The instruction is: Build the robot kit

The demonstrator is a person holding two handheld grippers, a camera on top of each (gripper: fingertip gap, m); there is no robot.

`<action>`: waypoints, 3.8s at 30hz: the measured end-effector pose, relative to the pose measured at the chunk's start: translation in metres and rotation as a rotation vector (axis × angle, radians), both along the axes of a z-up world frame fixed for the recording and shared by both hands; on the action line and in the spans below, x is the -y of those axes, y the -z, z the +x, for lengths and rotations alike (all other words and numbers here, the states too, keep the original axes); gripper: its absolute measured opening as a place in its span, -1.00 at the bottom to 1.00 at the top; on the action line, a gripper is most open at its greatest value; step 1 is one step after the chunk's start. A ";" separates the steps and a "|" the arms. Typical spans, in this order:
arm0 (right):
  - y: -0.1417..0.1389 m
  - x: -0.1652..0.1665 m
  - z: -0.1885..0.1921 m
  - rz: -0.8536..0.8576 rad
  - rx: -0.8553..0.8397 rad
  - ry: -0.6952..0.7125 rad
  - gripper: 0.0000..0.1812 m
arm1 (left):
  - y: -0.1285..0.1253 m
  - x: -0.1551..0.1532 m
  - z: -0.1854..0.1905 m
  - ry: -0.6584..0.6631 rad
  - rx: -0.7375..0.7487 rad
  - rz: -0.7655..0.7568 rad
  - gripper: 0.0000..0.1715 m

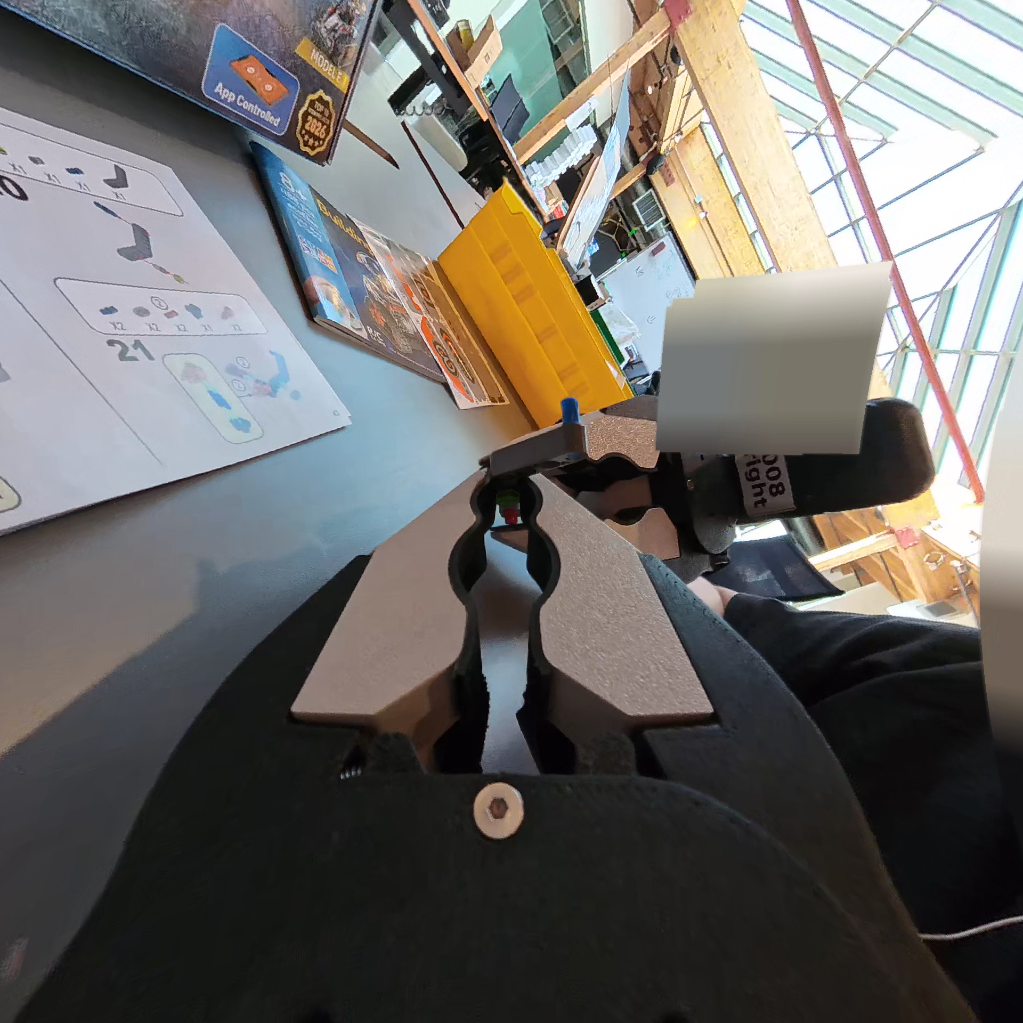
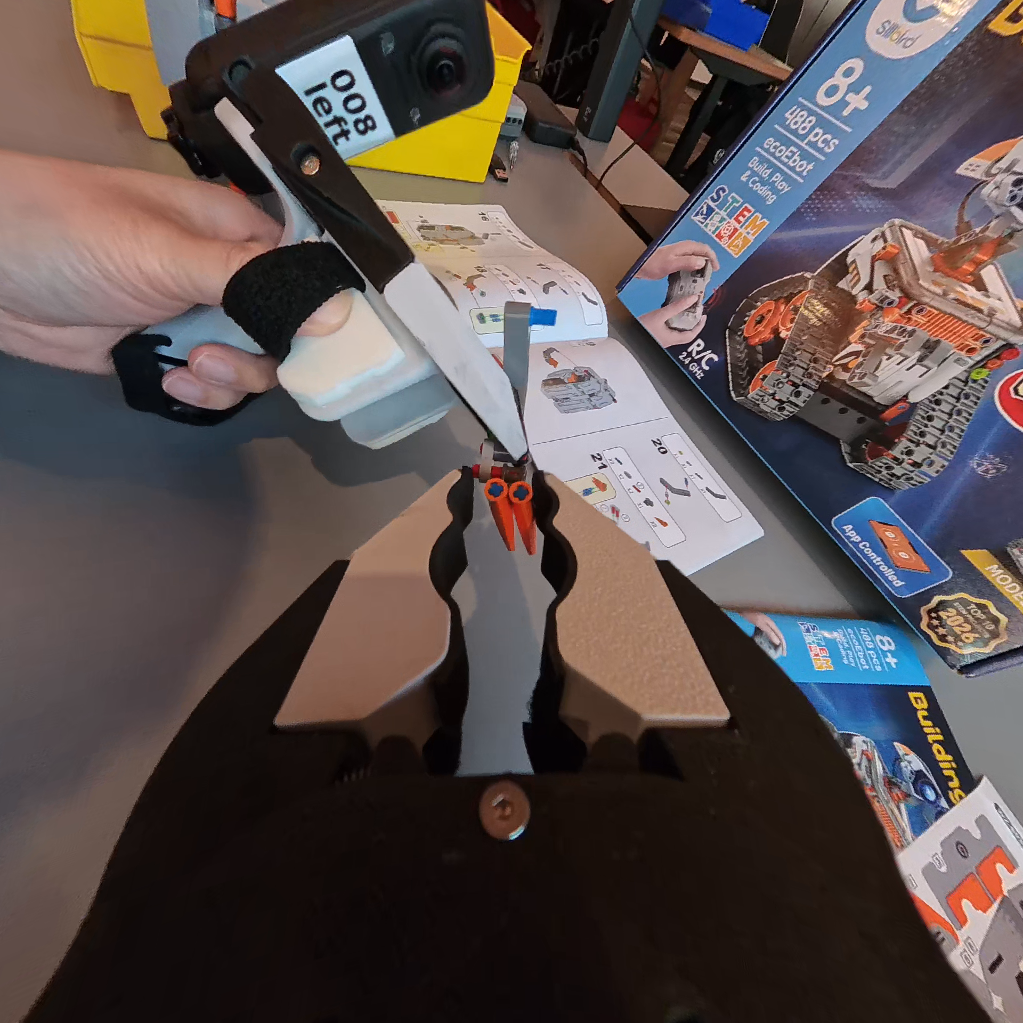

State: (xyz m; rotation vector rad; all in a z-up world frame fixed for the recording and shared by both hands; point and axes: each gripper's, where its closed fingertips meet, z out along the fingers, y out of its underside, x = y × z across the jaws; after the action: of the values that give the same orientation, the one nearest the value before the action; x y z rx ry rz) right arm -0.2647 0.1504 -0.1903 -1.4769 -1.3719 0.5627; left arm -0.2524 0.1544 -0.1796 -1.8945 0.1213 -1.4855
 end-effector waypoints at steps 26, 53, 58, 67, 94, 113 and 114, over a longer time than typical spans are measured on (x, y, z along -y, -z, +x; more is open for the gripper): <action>-0.007 -0.009 0.009 -0.048 -0.059 0.024 -0.79 | -0.022 -0.008 -0.022 -0.082 -0.013 0.107 -0.80; -0.005 -0.009 0.008 0.009 -0.023 0.025 -0.83 | -0.008 -0.004 -0.011 -0.019 -0.004 0.034 -0.87; -0.006 -0.010 0.008 0.026 -0.023 0.027 -0.83 | -0.006 -0.004 -0.010 -0.015 -0.017 0.029 -0.86; -0.006 -0.007 0.006 0.036 -0.021 0.012 -0.83 | -0.004 -0.003 -0.007 0.004 -0.001 0.014 -0.84; -0.008 0.003 0.001 0.032 -0.045 -0.049 -0.82 | -0.007 0.003 -0.001 0.064 0.071 -0.031 -0.94; -0.006 0.002 0.002 0.039 -0.027 -0.047 -0.82 | -0.004 0.003 -0.001 0.062 0.087 -0.050 -0.94; -0.005 0.002 0.002 0.042 -0.022 -0.048 -0.82 | -0.004 0.003 -0.001 0.062 0.086 -0.051 -0.94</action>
State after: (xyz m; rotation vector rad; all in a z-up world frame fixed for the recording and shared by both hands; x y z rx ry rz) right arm -0.2627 0.1481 -0.1850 -1.4031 -1.3968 0.5753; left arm -0.2532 0.1514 -0.1755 -1.8787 0.1038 -1.6239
